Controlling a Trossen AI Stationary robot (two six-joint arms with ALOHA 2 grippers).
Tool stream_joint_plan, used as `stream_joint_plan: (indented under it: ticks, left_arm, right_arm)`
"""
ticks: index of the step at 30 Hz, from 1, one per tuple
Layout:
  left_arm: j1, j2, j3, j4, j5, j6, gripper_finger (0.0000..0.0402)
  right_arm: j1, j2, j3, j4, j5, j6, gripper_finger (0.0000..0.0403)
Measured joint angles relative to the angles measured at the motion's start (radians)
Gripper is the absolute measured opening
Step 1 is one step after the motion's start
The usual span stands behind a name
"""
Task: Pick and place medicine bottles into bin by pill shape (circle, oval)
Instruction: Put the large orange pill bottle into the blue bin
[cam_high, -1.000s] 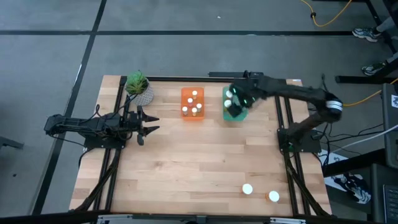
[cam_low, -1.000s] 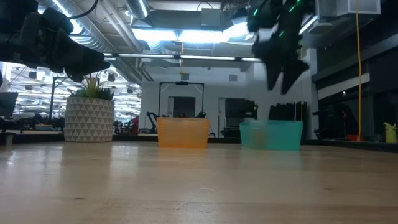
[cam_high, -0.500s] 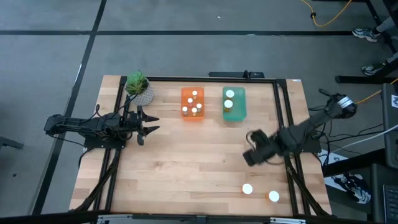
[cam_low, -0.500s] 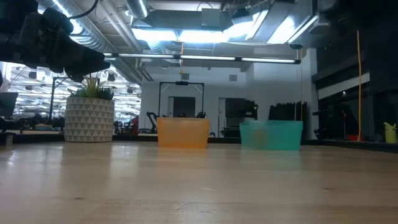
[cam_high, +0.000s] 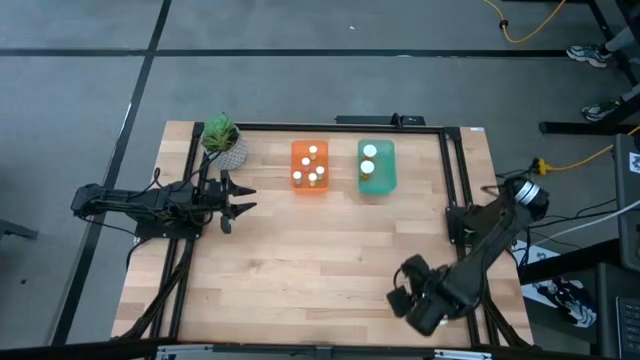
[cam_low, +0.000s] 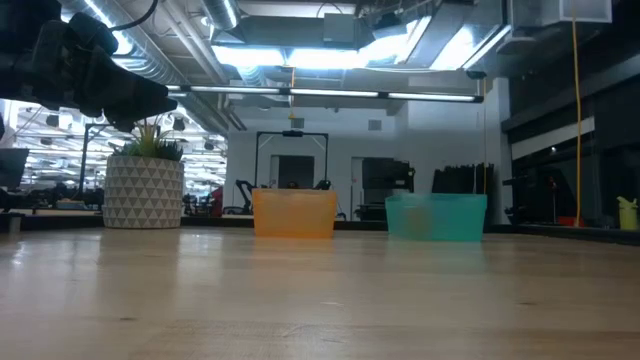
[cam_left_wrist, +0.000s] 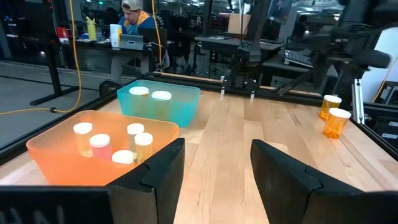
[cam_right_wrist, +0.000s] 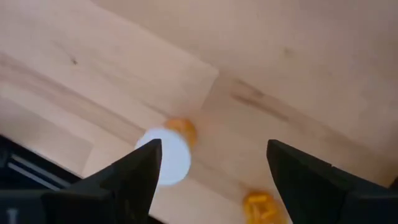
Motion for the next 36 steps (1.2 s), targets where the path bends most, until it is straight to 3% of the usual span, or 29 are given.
stream_joint_plan:
  ticks: [5, 10, 21, 36]
  left_arm:
    - [0.0, 0.0, 0.0, 0.0, 0.0, 0.0, 0.0176]
    - [0.0, 0.0, 0.0, 0.0, 0.0, 0.0, 0.0176]
    - [0.0, 0.0, 0.0, 0.0, 0.0, 0.0, 0.0176]
    - [0.0, 0.0, 0.0, 0.0, 0.0, 0.0, 0.0176]
  right_arm:
    - [0.033, 0.129, 0.144, -0.066, 0.0, 0.021, 0.0291]
    - [0.037, 0.219, 0.198, -0.055, -0.052, 0.02, 0.0291]
    - [0.035, 0.282, 0.2, 0.031, -0.097, 0.018, 0.0291]
    - [-0.051, 0.294, 0.144, 0.093, -0.109, -0.082, 0.029]
